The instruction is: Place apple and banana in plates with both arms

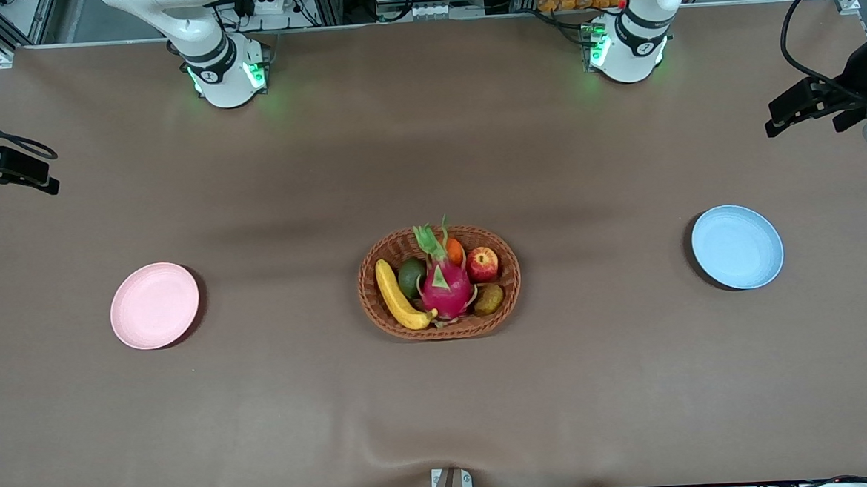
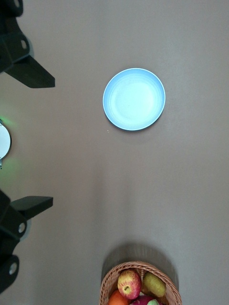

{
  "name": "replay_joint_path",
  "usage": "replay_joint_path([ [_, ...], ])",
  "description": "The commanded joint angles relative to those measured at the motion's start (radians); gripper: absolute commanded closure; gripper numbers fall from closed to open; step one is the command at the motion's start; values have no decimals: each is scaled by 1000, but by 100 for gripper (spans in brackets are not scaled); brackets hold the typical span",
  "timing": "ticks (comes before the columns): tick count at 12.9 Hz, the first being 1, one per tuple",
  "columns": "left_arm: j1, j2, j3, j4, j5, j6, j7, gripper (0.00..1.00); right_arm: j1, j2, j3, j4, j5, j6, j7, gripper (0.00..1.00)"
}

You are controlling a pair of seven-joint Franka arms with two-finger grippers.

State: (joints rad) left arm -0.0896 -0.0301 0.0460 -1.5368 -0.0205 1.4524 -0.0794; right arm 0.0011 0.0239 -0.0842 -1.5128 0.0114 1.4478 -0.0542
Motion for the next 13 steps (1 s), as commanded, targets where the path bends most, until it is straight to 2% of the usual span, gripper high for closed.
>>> replay_joint_path([
  [1, -1, 9, -5, 26, 22, -24, -3, 0, 25, -29, -16, -21, -27, 9, -9, 0],
  [6, -4, 12, -5, 26, 20, -26, -3, 0, 25, -27, -17, -21, -27, 8, -9, 0],
  [9, -7, 47, -6, 24, 8, -27, -3, 0, 25, -22, -17, -20, -25, 8, -9, 0],
  [13, -31, 133, -72, 26, 2, -21, -37, 0, 25, -19, -16, -15, -15, 11, -9, 0],
])
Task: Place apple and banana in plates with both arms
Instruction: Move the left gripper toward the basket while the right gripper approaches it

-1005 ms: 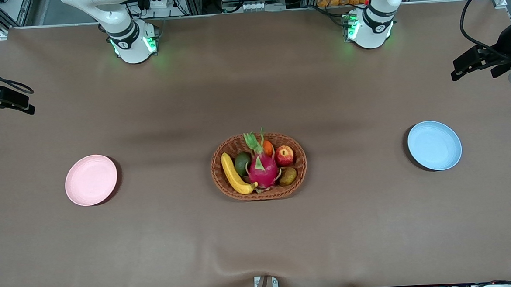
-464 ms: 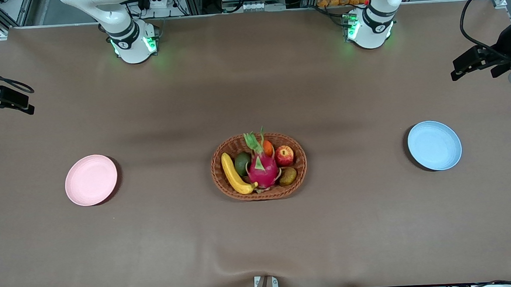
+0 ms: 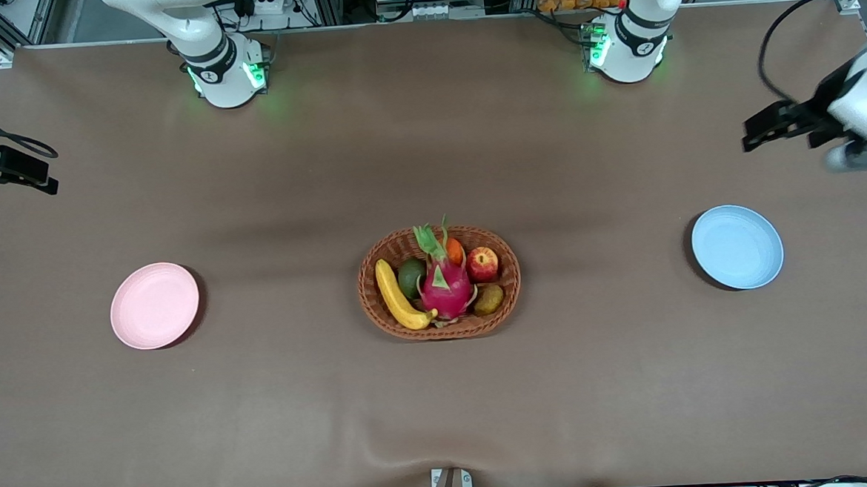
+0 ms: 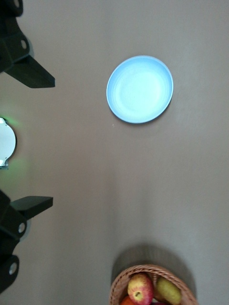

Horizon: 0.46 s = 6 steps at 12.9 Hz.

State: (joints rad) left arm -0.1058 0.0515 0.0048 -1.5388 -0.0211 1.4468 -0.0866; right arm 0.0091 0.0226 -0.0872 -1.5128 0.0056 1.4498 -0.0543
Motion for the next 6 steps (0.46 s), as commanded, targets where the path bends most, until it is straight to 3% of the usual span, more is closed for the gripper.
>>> replay_joint_path([
  [1, -15, 76, -51, 28, -16, -6, -48, 0, 17, -15, -11, -15, -6, 18, -9, 0],
  [4, -29, 123, -69, 28, -65, 47, -55, 0, 31, 5, -3, -17, -1, 59, -7, 0],
  [6, -69, 157, -77, 19, -65, 96, -53, 0, 32, 43, -2, -17, 54, 78, -9, 0],
])
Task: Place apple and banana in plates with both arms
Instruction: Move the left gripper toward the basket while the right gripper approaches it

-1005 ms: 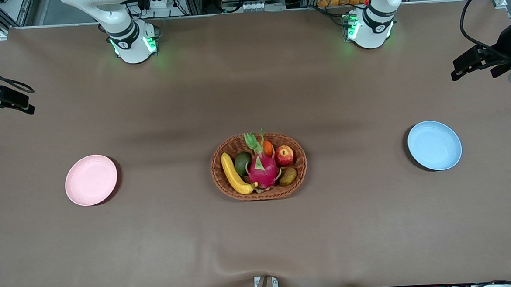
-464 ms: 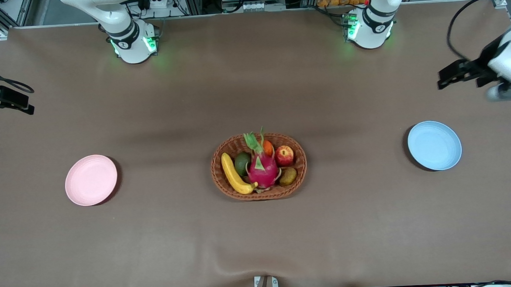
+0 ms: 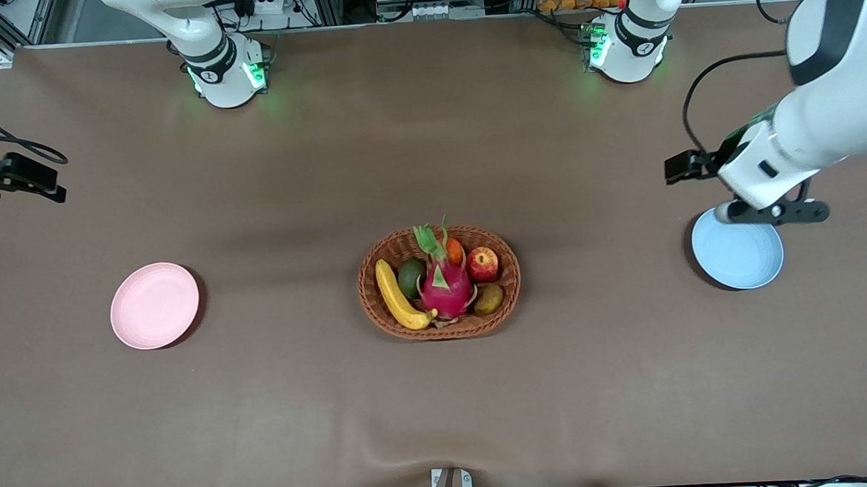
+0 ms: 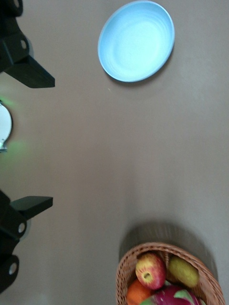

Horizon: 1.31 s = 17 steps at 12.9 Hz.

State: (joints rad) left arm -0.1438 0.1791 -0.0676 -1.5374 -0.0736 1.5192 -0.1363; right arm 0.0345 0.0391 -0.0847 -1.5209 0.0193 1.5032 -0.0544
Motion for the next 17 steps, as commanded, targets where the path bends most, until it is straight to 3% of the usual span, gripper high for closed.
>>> replay_joint_path([
  [1, -55, 39, -5, 17, -14, 33, -3, 0, 7, 69, -4, -9, 101, 44, -8, 0],
  [3, -106, 60, -6, 19, -3, 74, 30, 0, 5, 152, 29, -8, 236, 121, -8, 0],
  [4, -123, 94, -20, 22, -5, 100, 64, 0, 13, 191, 54, -7, 251, 168, -8, 0],
  [8, -229, 198, -55, 19, -8, 243, 138, 0, 137, 304, 68, 1, 246, 368, -4, 0],
  [11, -249, 240, -78, 5, -15, 321, 245, 0, 133, 396, 69, 2, 248, 440, -13, 0],
  [17, -286, 257, -109, -156, -3, 594, 291, 0, 119, 424, 68, -7, 242, 460, -189, 0],
])
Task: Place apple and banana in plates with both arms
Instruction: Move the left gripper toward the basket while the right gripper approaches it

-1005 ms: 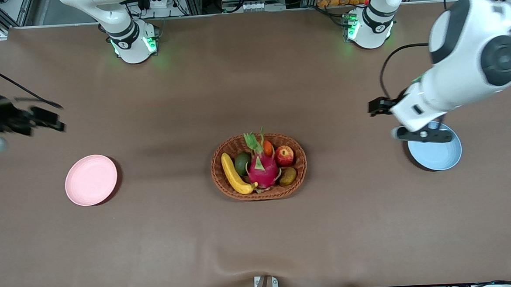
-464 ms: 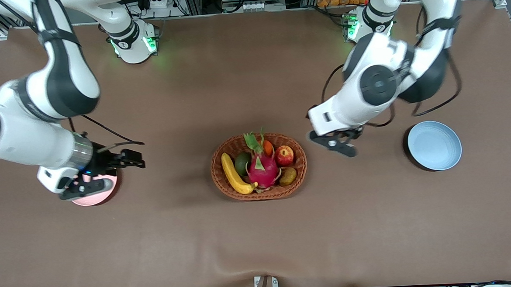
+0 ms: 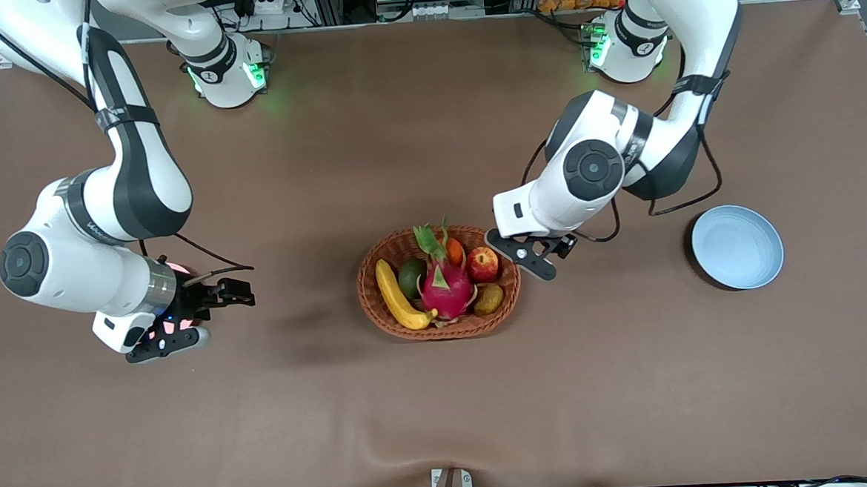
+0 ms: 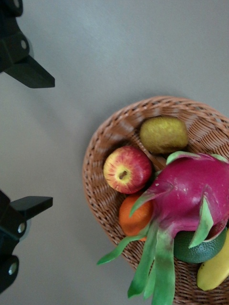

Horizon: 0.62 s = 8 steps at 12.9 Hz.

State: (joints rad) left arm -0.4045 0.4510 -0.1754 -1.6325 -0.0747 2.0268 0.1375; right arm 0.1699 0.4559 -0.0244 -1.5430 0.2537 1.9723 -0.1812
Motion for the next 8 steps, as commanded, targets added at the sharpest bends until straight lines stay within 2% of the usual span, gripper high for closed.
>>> replay_joint_path([
  [1, -30, -6, -1, -75, -2, 125, 17, 0, -23, 9, 7, 15, 7, -9, -87, 0],
  [8, -62, 77, -1, -72, 0, 268, 17, 0, -10, 15, 7, 17, 7, 2, -110, 0],
])
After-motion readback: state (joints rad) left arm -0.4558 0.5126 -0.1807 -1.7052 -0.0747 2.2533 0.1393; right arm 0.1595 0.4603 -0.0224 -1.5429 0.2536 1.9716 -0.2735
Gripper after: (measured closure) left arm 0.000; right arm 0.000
